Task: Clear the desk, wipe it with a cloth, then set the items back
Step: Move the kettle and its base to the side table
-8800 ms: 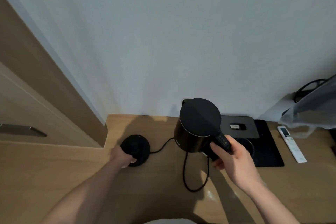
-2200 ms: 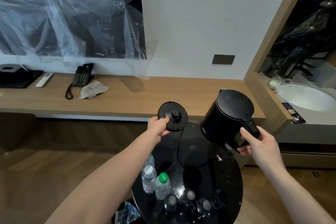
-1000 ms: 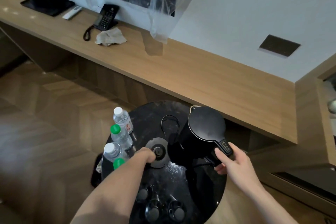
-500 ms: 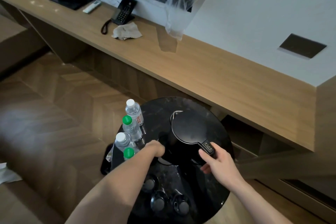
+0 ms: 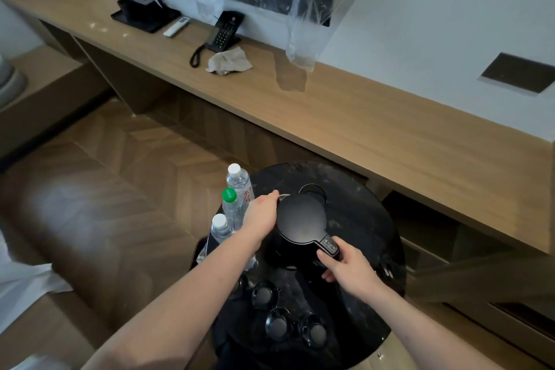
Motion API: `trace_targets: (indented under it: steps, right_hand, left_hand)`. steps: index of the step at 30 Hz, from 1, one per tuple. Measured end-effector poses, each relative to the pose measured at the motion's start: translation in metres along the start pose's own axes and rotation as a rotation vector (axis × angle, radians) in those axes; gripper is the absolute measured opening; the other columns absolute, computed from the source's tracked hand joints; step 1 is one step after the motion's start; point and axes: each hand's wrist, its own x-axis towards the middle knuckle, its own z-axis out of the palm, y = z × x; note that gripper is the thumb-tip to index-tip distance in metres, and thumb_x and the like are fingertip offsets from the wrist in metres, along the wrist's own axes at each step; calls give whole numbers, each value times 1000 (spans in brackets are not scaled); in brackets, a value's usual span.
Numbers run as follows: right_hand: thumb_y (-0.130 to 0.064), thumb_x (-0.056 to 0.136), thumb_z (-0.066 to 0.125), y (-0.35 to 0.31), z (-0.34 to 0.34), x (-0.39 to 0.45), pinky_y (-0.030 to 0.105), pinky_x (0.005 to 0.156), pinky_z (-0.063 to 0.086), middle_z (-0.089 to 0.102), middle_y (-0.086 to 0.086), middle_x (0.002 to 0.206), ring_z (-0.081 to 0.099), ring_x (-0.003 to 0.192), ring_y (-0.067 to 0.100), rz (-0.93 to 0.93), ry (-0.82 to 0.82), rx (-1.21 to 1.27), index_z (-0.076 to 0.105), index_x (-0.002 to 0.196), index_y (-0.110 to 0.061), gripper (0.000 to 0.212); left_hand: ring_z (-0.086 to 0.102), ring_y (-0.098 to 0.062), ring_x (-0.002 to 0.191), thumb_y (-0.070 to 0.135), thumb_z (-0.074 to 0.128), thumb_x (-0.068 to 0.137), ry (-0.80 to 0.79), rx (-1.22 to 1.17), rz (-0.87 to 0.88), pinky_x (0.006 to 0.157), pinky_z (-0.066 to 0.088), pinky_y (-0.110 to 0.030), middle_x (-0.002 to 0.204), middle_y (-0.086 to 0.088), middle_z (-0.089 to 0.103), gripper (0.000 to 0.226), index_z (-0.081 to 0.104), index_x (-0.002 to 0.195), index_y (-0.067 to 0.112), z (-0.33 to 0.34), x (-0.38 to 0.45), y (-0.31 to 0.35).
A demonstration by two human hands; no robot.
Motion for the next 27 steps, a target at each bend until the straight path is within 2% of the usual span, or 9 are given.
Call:
trace_targets:
  steps: [3, 6, 9, 12, 17, 21, 25, 27]
  right_hand:
    - [-50, 88, 65, -6, 4, -1, 51, 82, 61, 76, 1, 85, 76, 69, 18, -22, -24, -50, 64, 101, -41, 15]
    - [-45, 92, 64, -11, 2, -2, 46, 80, 62, 76, 0, 82, 76, 67, 14, -28, -59, -127, 62, 97, -39, 8]
    - [-47, 92, 63, -7, -2, -5, 47, 79, 62, 76, 2, 79, 76, 67, 14, -27, -95, -189, 60, 96, -34, 14]
    - [-52, 92, 60, 0, -3, -10, 47, 80, 62, 76, 0, 84, 76, 71, 11, -12, -116, -221, 61, 106, -31, 25]
    - [-53, 95, 58, 5, 6, -17, 44, 84, 59, 74, -1, 89, 74, 75, 5, 14, -134, -276, 58, 106, -28, 27]
    - [-46, 100, 58, -4, 10, -11, 34, 77, 56, 72, -3, 87, 73, 71, 3, 6, -108, -285, 51, 96, -28, 20]
    - [-46, 99, 59, -5, 9, -8, 33, 76, 57, 73, -3, 87, 74, 73, 5, 40, -129, -267, 52, 97, -29, 18]
    - [-44, 98, 60, -3, 9, -7, 35, 76, 58, 72, -2, 87, 74, 73, 7, 51, -138, -252, 54, 99, -28, 17]
  left_hand:
    - [64, -25, 119, 53, 61, 90, 23, 149, 109, 106, 47, -39, 127, -1, 70, 50, 67, 128, 22, -2, -23, 4]
    - [63, -17, 116, 31, 70, 91, -13, 277, 162, 101, 46, -32, 125, 7, 67, 49, 55, 136, 26, -5, -28, -10]
    - [62, -19, 122, 31, 76, 87, -46, 374, 188, 108, 48, -37, 136, 4, 63, 69, 45, 148, 23, -7, -30, -23]
    - [58, -23, 131, 35, 79, 87, -53, 444, 219, 113, 45, -41, 145, 0, 56, 84, 35, 157, 20, -7, -32, -30]
    - [61, -22, 126, 45, 81, 73, -81, 446, 180, 111, 48, -43, 143, 2, 60, 105, 25, 160, 25, -9, -29, -46]
    - [58, -23, 132, 50, 74, 72, -51, 388, 154, 113, 47, -45, 147, 1, 58, 103, 22, 159, 31, -9, -17, -52]
    - [58, -26, 132, 35, 79, 86, -49, 443, 167, 114, 46, -45, 148, -1, 56, 100, 17, 163, 25, -8, -20, -41]
    - [57, -27, 133, 35, 79, 87, -49, 470, 167, 114, 46, -45, 150, -2, 55, 101, 13, 164, 25, -9, -23, -40]
